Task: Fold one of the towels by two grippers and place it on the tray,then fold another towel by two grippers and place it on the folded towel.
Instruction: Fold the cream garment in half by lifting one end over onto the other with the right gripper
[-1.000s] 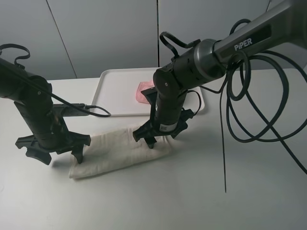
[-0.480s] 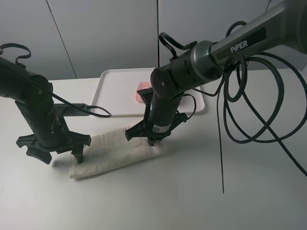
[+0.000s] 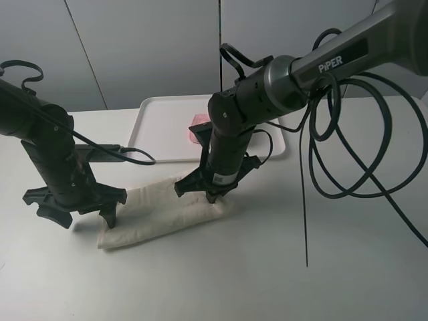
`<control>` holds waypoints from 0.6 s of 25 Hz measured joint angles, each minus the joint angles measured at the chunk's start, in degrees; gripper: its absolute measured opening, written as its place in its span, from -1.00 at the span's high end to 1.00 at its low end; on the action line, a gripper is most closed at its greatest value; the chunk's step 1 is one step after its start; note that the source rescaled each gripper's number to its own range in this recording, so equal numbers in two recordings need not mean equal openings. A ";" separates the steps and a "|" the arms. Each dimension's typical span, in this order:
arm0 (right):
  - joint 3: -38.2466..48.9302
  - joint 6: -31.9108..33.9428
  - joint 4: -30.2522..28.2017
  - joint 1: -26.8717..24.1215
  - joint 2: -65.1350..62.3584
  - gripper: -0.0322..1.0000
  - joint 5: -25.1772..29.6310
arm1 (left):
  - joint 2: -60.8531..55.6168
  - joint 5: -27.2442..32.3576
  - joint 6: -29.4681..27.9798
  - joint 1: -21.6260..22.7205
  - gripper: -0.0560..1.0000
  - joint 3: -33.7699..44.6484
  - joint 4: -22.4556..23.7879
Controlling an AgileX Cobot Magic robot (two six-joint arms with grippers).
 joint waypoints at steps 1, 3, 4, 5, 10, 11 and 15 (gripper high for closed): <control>0.00 -0.23 -0.11 0.00 -0.25 0.82 0.17 | 0.00 0.08 0.20 0.00 -1.00 -0.10 0.13; 0.00 -0.45 -0.22 0.00 -1.43 0.82 1.10 | 0.00 0.13 0.23 0.00 -1.00 -0.10 0.21; 0.00 -0.58 -0.22 0.00 -2.23 0.82 1.71 | 0.00 0.23 0.23 0.00 -1.00 -0.21 0.21; 0.00 -0.70 -0.22 0.00 -3.33 0.82 2.43 | 0.06 0.23 0.23 0.00 -1.00 -0.21 0.21; 0.00 -0.92 0.78 0.00 -8.14 0.82 4.23 | 0.14 0.12 0.23 0.00 -1.00 -0.29 0.24; 0.00 -1.37 1.86 0.00 -8.71 0.82 4.53 | 0.14 0.12 0.23 0.00 -1.00 -0.34 0.24; 0.00 -6.26 9.06 0.00 -11.36 0.82 5.23 | 0.14 0.12 0.50 0.00 -1.00 -0.43 0.35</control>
